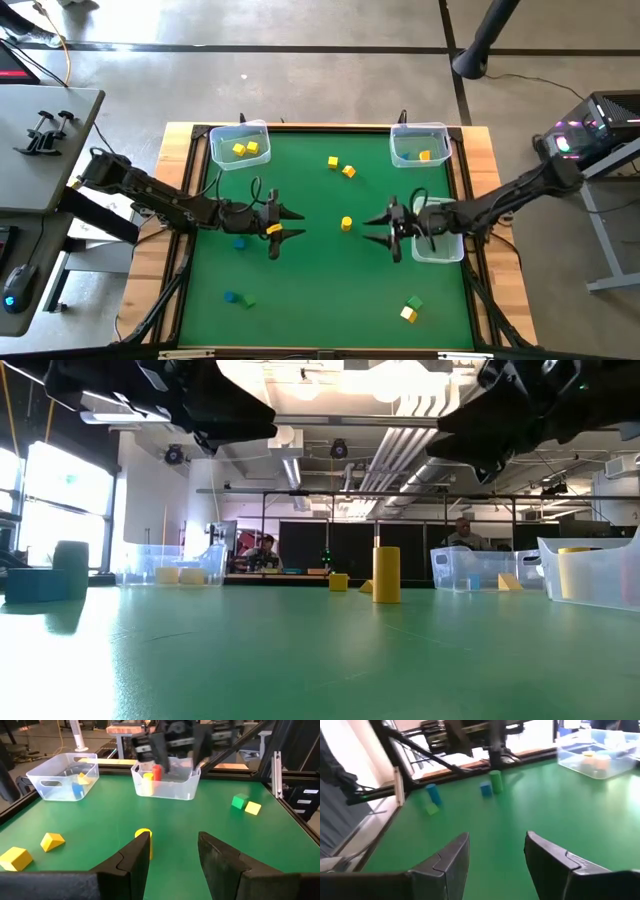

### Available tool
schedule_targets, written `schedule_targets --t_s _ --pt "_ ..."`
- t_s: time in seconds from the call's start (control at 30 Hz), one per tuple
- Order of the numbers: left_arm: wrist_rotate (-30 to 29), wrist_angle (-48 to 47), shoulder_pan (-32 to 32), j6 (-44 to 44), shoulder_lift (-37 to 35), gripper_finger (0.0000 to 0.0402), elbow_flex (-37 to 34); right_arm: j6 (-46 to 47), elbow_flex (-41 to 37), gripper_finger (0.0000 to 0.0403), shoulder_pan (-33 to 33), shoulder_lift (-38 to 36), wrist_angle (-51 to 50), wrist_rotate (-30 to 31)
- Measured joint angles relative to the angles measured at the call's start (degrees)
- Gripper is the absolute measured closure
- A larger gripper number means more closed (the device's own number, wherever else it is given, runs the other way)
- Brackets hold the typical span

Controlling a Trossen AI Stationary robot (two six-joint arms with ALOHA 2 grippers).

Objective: Sort blocks by size
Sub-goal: Put the green cube block into the top left transparent bin

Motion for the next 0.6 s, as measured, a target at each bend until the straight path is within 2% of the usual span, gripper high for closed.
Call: schedule_targets --t_s 0.17,0.3,0.37,0.53,0.6 --pt "0.0 0.2 0.0 -0.3 0.5 0.025 0.0 -6.7 0.0 0.0222 6.0 7.4 12.9 6.9" --pt "-0.1 0.9 0.0 -0.1 2.1 0.025 0.0 -13.5 1.0 0.0222 8.8 13.1 22.0 8.4" --pt "-0.7 1.9 0.0 -0.1 3.5 0.025 0.0 -13.2 2.1 0.0222 9.6 15.1 23.8 6.2" --pt "-0.9 6.9 0.0 -0.1 7.8 0.025 0.0 -5.3 4.1 0.0222 10.0 17.5 23.3 -3.9" --pt "-0.9 8.1 0.0 -0.1 9.0 0.025 0.0 -4.1 5.3 0.0222 10.0 17.6 23.1 -5.8"
